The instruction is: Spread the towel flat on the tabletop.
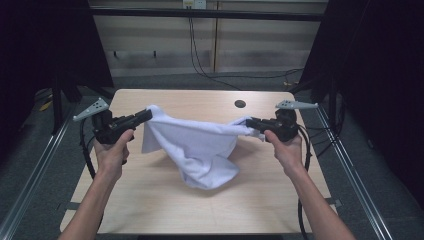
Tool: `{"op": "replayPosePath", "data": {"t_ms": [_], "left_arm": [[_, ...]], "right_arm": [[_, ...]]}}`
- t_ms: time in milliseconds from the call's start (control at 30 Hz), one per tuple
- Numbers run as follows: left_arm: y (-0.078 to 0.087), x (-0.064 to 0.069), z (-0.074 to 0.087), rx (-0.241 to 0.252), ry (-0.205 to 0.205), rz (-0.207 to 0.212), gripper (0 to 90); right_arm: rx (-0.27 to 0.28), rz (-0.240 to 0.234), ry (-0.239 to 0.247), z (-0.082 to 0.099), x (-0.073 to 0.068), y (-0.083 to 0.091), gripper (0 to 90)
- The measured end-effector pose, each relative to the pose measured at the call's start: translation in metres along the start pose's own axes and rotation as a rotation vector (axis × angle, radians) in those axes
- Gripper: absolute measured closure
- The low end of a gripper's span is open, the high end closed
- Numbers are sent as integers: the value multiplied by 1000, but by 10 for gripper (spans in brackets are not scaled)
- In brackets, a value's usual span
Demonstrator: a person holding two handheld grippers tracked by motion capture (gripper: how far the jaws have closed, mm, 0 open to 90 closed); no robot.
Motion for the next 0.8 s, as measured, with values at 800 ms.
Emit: {"op": "replayPosePath", "data": {"t_ms": [800], "left_arm": [[1,46,-24,-17,-199,15,874]], "right_arm": [[147,31,127,-74,-1,34,848]]}}
Point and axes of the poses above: each handheld gripper's, and its own axes: y roughly backward along the jaws, z roughly out of its underside, x roughly to its right, the point moved 8 cm from there along -y, roughly forward along the jaws, and after that the axes turned 5 degrees about -y, right-handed, at the moved point
